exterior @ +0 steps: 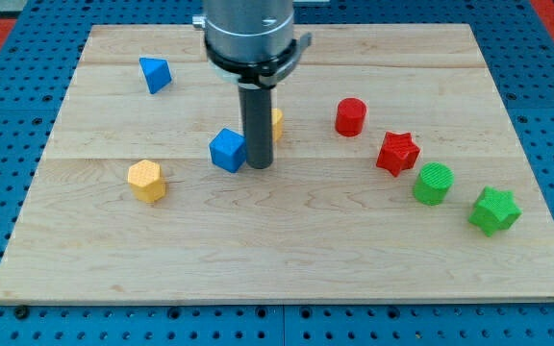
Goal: Push the green star below the green circle
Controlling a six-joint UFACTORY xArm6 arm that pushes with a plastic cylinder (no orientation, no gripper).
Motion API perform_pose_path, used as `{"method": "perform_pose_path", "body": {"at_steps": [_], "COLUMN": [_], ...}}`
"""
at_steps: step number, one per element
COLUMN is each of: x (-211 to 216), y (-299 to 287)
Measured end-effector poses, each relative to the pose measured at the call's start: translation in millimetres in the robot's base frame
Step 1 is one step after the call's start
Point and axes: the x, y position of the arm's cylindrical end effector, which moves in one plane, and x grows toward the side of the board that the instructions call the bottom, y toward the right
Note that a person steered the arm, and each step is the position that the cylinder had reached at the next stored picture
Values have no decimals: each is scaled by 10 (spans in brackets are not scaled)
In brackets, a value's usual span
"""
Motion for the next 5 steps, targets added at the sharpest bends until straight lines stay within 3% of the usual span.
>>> {"method": "perform_pose_path", "body": {"at_steps": [2, 3, 4, 5], "x": [878, 1244, 1234, 1129], "y": [963, 1847, 3190, 3574]}}
